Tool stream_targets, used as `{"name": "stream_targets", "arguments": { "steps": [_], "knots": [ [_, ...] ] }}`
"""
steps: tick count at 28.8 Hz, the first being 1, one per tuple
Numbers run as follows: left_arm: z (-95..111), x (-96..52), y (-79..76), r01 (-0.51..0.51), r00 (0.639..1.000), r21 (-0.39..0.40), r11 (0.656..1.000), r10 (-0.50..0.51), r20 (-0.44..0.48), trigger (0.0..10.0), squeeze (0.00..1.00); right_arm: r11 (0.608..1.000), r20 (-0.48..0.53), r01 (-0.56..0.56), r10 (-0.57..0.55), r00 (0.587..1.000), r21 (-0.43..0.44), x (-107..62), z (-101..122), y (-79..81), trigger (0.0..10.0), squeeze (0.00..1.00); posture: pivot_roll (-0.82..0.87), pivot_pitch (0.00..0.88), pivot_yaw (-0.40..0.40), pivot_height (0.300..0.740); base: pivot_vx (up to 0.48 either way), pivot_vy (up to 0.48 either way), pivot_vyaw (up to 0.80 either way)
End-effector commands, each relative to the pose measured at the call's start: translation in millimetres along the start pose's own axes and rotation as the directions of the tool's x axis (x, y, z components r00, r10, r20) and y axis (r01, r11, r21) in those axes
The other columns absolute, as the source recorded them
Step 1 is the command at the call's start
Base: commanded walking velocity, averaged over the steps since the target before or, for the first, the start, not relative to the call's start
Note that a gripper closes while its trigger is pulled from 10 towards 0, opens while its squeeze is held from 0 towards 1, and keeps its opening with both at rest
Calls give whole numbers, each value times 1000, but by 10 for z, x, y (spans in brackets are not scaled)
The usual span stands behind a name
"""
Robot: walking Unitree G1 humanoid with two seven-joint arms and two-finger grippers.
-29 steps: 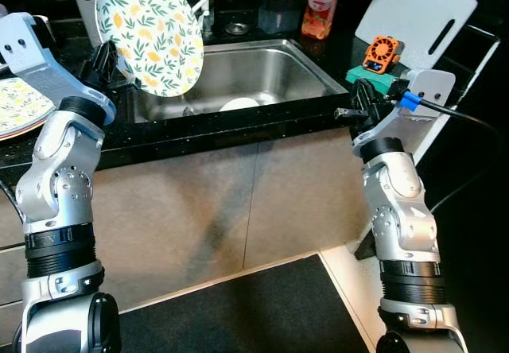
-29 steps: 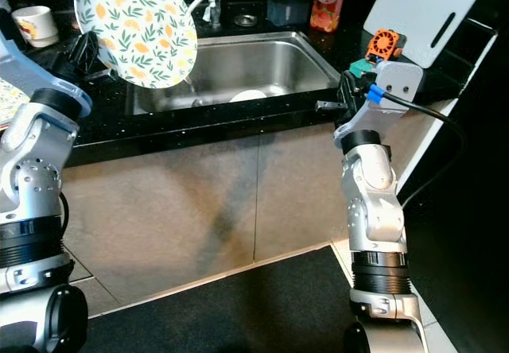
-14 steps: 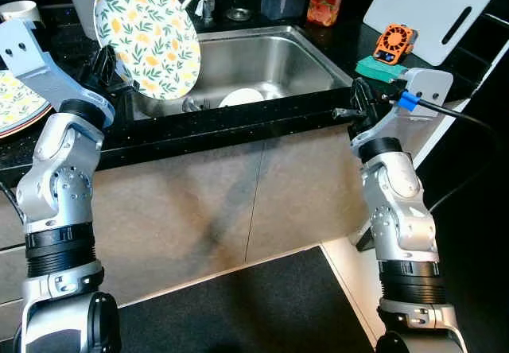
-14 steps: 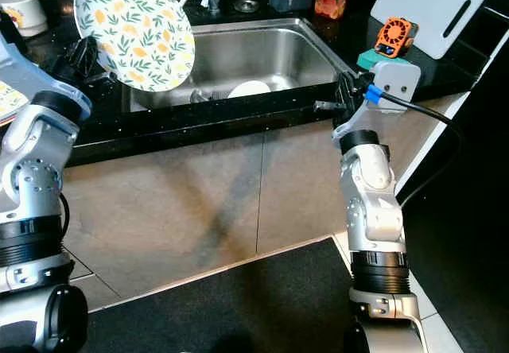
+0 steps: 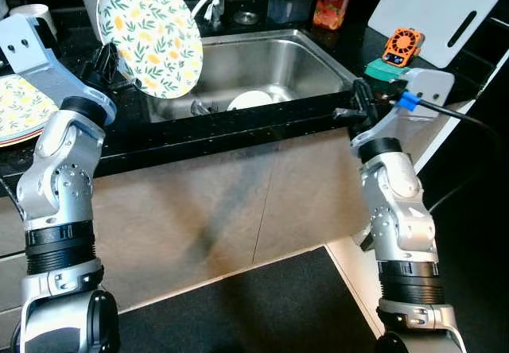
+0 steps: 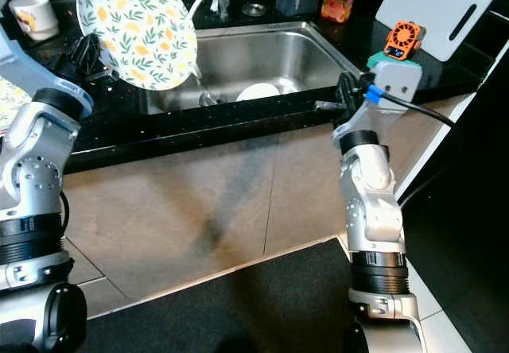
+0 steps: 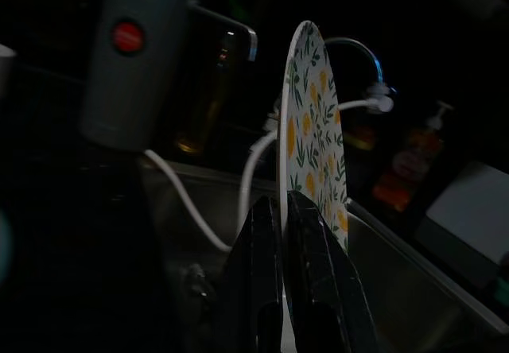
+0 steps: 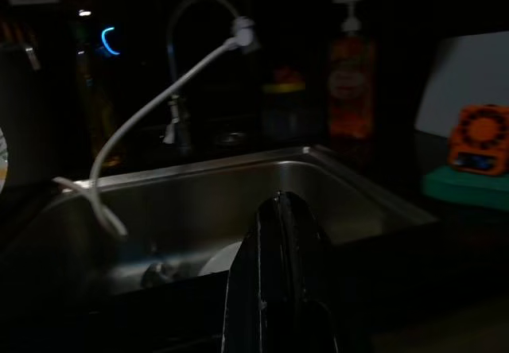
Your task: Kitchen organization
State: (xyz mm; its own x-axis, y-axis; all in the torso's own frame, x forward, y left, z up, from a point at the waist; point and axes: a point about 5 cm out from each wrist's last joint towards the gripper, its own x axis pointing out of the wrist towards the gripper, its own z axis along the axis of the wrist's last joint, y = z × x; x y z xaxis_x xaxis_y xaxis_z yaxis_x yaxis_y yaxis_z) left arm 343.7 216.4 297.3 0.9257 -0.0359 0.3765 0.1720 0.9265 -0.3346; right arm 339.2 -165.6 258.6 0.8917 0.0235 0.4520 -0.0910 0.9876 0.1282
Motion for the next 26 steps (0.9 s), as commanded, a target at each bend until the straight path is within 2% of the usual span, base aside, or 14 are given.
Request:
{"name": "stream_targets", "arguments": {
  "steps": [1, 17, 26],
  "knots": [
    [16, -3, 24, -4, 1000, 24, 1000, 4, 0, 10000, 0, 1000, 6, 9, -9, 1000, 6, -7, 11, -18, 10000, 0, 132, 50, -21, 740, 0, 0, 0],
    [-3, 4, -11, 13, 1000, 35, 999, -13, -14, 10000, 0, 1000, 8, 14, -14, 1000, 5, -20, 13, -28, 10000, 0, 132, 52, -19, 740, 0, 0, 0],
    [10, 8, -55, 55, 998, 3, 998, -55, -16, 10000, 0, 1000, 18, 15, -15, 1000, -4, -13, 35, -28, 10000, 0, 132, 52, -19, 740, 0, 0, 0]
  ]
}}
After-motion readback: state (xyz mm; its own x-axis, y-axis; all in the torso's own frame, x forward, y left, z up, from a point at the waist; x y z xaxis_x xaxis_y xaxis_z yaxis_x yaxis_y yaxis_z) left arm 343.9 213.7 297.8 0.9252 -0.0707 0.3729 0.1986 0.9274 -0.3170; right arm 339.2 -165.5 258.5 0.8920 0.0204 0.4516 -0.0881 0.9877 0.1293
